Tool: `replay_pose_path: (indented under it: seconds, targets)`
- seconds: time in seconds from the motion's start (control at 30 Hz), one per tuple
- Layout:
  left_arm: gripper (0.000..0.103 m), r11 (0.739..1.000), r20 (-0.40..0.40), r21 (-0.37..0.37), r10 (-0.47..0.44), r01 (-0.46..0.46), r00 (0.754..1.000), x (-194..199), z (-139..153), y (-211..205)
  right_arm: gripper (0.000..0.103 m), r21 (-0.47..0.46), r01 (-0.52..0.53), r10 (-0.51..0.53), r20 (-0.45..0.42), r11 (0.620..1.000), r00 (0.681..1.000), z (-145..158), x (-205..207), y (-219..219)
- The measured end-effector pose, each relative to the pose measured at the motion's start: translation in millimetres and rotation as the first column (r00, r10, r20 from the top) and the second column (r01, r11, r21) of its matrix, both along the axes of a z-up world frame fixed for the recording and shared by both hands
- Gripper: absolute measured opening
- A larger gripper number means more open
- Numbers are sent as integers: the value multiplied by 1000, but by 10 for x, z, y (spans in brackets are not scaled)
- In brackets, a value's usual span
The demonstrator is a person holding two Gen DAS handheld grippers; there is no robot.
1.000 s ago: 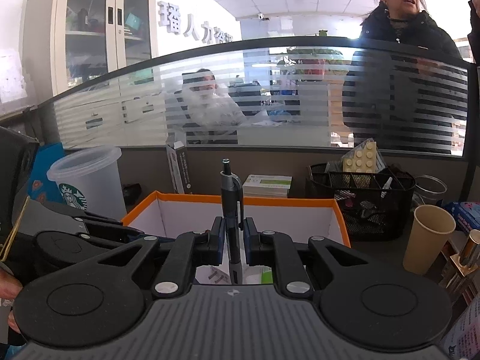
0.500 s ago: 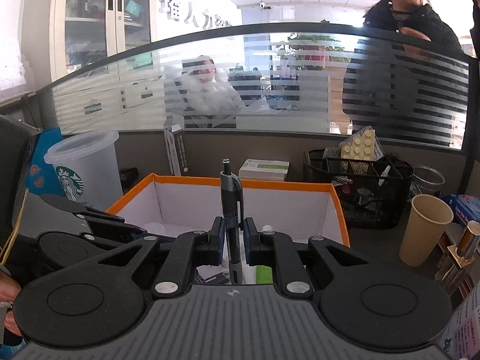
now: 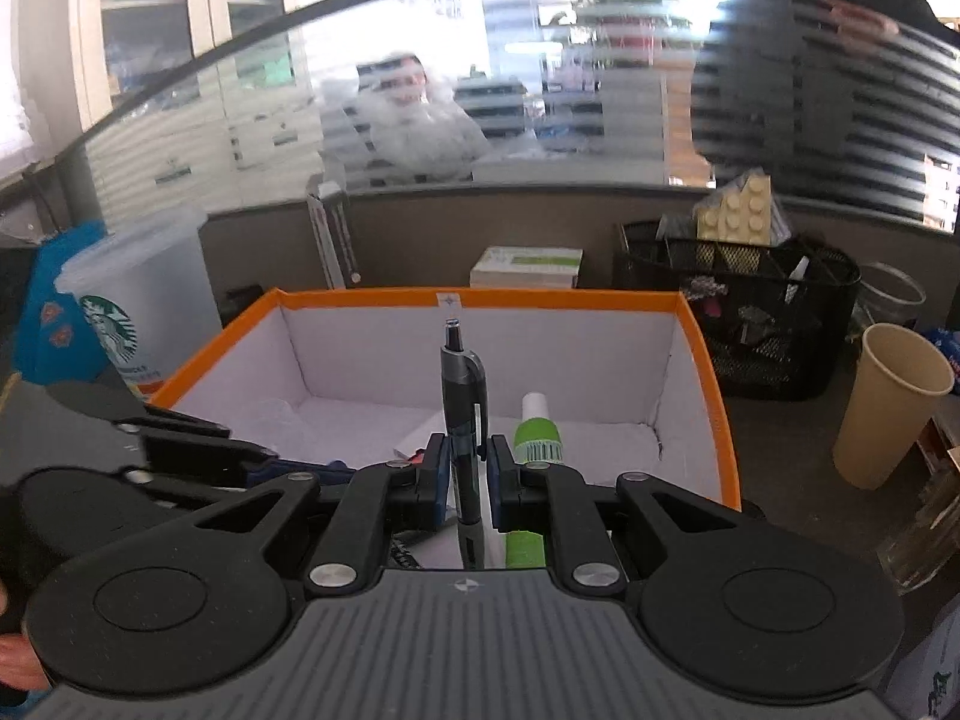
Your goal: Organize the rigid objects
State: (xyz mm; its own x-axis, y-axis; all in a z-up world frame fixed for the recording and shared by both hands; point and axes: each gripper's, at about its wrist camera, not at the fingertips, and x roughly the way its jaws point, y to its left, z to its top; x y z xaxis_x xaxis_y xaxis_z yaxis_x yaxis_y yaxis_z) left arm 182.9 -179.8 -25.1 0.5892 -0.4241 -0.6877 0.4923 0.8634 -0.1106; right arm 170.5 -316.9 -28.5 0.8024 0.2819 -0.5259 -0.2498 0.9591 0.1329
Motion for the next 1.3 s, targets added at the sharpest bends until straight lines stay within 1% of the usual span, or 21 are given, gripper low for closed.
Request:
replay_pose_path:
  seconds: [0.2, 0.27, 0.33, 0.47, 0.6, 0.67, 0.7, 0.77, 0.8, 0.87, 0.9, 0.97, 1.0, 1.03, 1.07, 1.1, 1.13, 1.17, 1.23, 1.3]
  targets:
    - [18, 999, -44, -46, -13, 11, 999, 63, -33, 18, 13, -37, 9, -10, -40, 999, 999, -26, 189, 39]
    - [22, 998, -60, -66, -17, 13, 998, 93, -54, 29, 13, -48, 18, -20, -44, 999, 999, -34, 220, 45]
    - [23, 996, -74, -90, -21, 14, 997, 114, -75, 42, 16, -43, 26, -28, -47, 999, 998, -45, 249, 38]
    - [24, 995, -64, -102, -20, 14, 998, 117, -88, 38, 17, -37, 38, -39, -36, 999, 999, -47, 244, 29]
    - [34, 995, -47, -102, 2, -7, 999, 128, -72, 64, 18, -36, 48, -49, -27, 998, 998, -24, 221, 7]
    - [45, 995, -35, -101, 12, -15, 999, 125, -54, 77, 18, -32, 55, -55, -22, 998, 998, -6, 202, -10]
    - [49, 995, -29, -98, 20, -23, 999, 116, -44, 87, 19, -29, 59, -60, -17, 998, 998, 7, 189, -17]
    - [61, 995, -16, -94, 34, -35, 999, 97, -16, 105, 19, -23, 65, -65, -7, 998, 998, 38, 161, -28]
    - [64, 995, -8, -94, 40, -40, 999, 83, 5, 120, 19, -18, 67, -67, 0, 998, 998, 57, 135, -31]
    - [74, 995, 28, -88, 53, -50, 998, 23, 63, 140, 25, -6, 74, -73, 16, 997, 997, 107, 86, -40]
    - [77, 995, 46, -83, 59, -55, 997, -12, 93, 151, 27, -2, 79, -78, 27, 997, 997, 136, 54, -44]
    - [89, 995, 84, -77, 74, -67, 994, -92, 170, 174, 38, 6, 90, -90, 50, 996, 995, 197, -19, -52]
    - [91, 994, 101, -77, 80, -72, 992, -133, 207, 190, 41, 14, 98, -99, 64, 995, 993, 230, -59, -59]
    - [94, 994, 119, -77, 87, -78, 989, -180, 252, 210, 49, 20, 106, -107, 76, 994, 991, 262, -100, -64]
    - [97, 994, 137, -77, 90, -80, 986, -228, 299, 232, 64, 27, 115, -117, 90, 993, 989, 293, -144, -69]
    - [99, 994, 152, -76, 92, -81, 984, -275, 340, 249, 74, 32, 126, -128, 105, 992, 986, 324, -193, -72]
    - [101, 994, 171, -74, 97, -86, 980, -333, 392, 272, 93, 34, 143, -146, 125, 989, 981, 355, -245, -73]
    - [102, 993, 189, -73, 103, -90, 977, -385, 435, 290, 103, 34, 161, -165, 148, 986, 975, 386, -300, -72]
    - [103, 993, 226, -61, 116, -105, 967, -493, 522, 316, 103, 32, 183, -186, 180, 983, 966, 443, -397, -63]
    - [103, 992, 251, -57, 127, -116, 960, -604, 596, 358, 103, 37, 186, -189, 186, 982, 964, 492, -476, -61]
